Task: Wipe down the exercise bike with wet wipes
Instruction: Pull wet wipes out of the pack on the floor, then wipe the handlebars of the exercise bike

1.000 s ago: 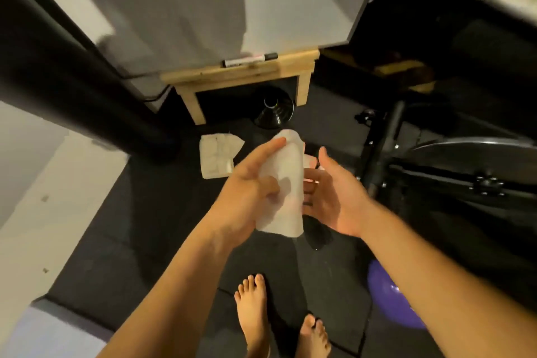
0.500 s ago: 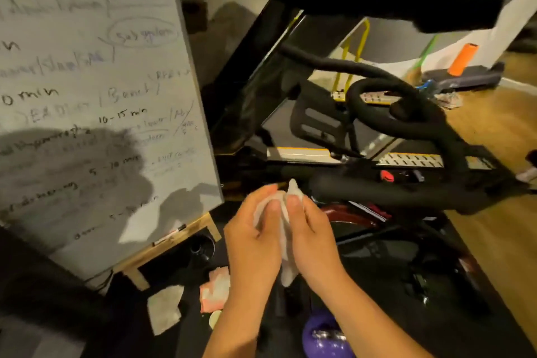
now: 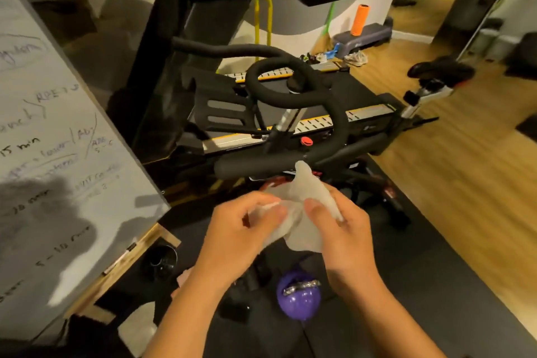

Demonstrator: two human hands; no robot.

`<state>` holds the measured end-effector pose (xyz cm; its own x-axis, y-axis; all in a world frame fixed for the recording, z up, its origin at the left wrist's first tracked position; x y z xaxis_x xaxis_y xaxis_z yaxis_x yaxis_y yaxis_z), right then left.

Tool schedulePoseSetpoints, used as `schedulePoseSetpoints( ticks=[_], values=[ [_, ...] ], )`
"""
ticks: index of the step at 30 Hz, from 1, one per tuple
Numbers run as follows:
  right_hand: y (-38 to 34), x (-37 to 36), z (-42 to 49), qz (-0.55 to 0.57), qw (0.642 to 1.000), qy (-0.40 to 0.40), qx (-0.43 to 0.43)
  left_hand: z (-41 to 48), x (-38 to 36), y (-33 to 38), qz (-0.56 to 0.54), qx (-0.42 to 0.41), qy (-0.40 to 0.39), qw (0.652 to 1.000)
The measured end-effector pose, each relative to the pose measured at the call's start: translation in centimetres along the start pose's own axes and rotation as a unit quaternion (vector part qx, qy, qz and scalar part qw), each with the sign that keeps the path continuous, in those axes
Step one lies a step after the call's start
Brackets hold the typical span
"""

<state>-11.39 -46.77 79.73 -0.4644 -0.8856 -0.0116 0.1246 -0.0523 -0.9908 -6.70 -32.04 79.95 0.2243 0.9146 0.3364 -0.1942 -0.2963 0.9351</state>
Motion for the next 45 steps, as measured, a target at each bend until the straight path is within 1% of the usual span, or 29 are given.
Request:
schedulePoseSetpoints(
  ticks=[1,2,3,5,7,9,12,13,14,15,16,18,19,21,23,25,27,30,31,33,35,36,37,38,39,40,41,43,45],
  values=[
    [0.0,0.7,0.2,0.012,0.999,0.030,-0.023,0.1,-0.8,0.1,0.010,-0.005,-0.042,0.999],
    [0.0,1.3,0.6,0.014,0.998,0.052,-0.041,0.3,-1.5,0.1,0.018,-0.014,-0.060,0.998],
    [0.1,1.8,1.0,0.021,0.996,0.065,-0.061,0.5,-1.9,0.1,0.022,-0.024,-0.056,0.998],
    [0.1,2.5,1.8,0.066,0.991,0.058,-0.104,1.0,-2.1,0.2,0.023,-0.043,-0.013,0.999],
    [0.4,3.1,2.8,0.097,0.987,0.014,-0.126,1.4,-2.4,0.4,0.015,-0.043,0.015,0.999],
    [0.9,3.6,3.7,0.120,0.980,-0.039,-0.151,1.7,-3.1,0.6,-0.009,-0.020,0.044,0.999],
    [2.1,4.4,5.3,0.173,0.964,-0.097,-0.179,2.4,-4.9,1.2,-0.043,0.001,0.147,0.988],
    [2.6,4.8,5.8,0.159,0.966,-0.111,-0.170,2.7,-5.9,1.6,-0.047,0.006,0.169,0.984],
    [3.3,5.3,6.3,0.116,0.974,-0.127,-0.144,3.2,-7.0,1.8,-0.036,0.005,0.184,0.982],
    [3.9,5.7,6.9,0.047,0.983,-0.146,-0.098,3.5,-8.0,2.1,-0.020,0.006,0.200,0.980],
    [4.5,6.2,7.7,-0.040,0.986,-0.158,-0.028,3.8,-8.9,2.1,-0.005,0.008,0.221,0.975],
    [5.2,7.4,9.2,-0.173,0.969,-0.151,0.089,4.0,-10.4,2.2,0.011,0.019,0.260,0.965],
    [5.6,8.1,10.0,-0.197,0.961,-0.135,0.141,3.9,-11.1,2.2,0.018,0.020,0.278,0.960],
    [6.1,9.3,11.5,-0.208,0.944,-0.121,0.225,3.4,-12.6,2.2,0.024,0.026,0.313,0.949],
    [6.4,9.9,12.2,-0.217,0.924,-0.143,0.281,2.8,-14.3,2.2,0.015,0.069,0.355,0.932],
    [6.7,10.1,12.9,-0.217,0.912,-0.165,0.307,2.3,-15.6,2.6,0.023,0.084,0.382,0.920],
    [6.7,10.2,13.5,-0.224,0.906,-0.153,0.325,2.1,-16.2,2.9,0.057,0.075,0.380,0.920],
    [5.9,10.2,14.0,-0.178,0.922,-0.147,0.310,2.9,-16.0,3.2,0.107,0.030,0.366,0.924],
    [5.6,10.1,13.9,-0.150,0.931,-0.159,0.293,3.3,-15.9,3.2,0.093,0.020,0.363,0.927],
    [5.2,9.6,13.3,-0.115,0.930,-0.201,0.284,4.2,-15.9,3.4,0.005,0.023,0.346,0.938],
    [4.8,9.1,12.8,-0.134,0.915,-0.205,0.321,4.8,-15.7,3.5,-0.082,0.031,0.312,0.946],
    [4.5,9.0,13.0,-0.144,0.908,-0.187,0.347,4.9,-15.4,3.7,-0.092,0.025,0.292,0.952],
    [4.0,8.9,13.7,-0.149,0.905,-0.159,0.366,4.9,-14.9,4.0,-0.076,0.011,0.279,0.957],
    [3.4,8.8,14.7,-0.156,0.903,-0.128,0.378,4.9,-14.1,4.1,-0.032,-0.006,0.281,0.959],
    [3.0,8.6,15.7,-0.171,0.901,-0.101,0.385,4.7,-12.9,4.0,0.035,-0.026,0.300,0.953],
    [2.9,8.2,16.6,-0.192,0.897,-0.089,0.387,4.5,-11.5,3.7,0.106,-0.045,0.330,0.937],
    [3.3,7.6,17.1,-0.220,0.893,-0.098,0.381,4.2,-10.1,3.2,0.168,-0.061,0.363,0.915],
    [4.8,5.9,16.7,-0.286,0.874,-0.144,0.365,3.7,-7.7,2.0,0.253,-0.078,0.403,0.876],
    [6.0,3.9,15.1,-0.322,0.856,-0.165,0.368,3.2,-6.0,0.9,0.281,-0.091,0.417,0.860]
  ],
)
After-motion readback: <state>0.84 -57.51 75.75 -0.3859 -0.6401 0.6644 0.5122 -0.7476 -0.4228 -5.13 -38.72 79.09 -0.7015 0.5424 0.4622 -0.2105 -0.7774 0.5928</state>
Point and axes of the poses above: each hand's wrist, its own z-axis towards the middle knuckle, its own x-axis out of the back of the hand, y = z × x, the point moved 4 cm from there along z, towards the middle knuckle, and after that the axes turned 5 degrees about y, right-handed, at the moved point
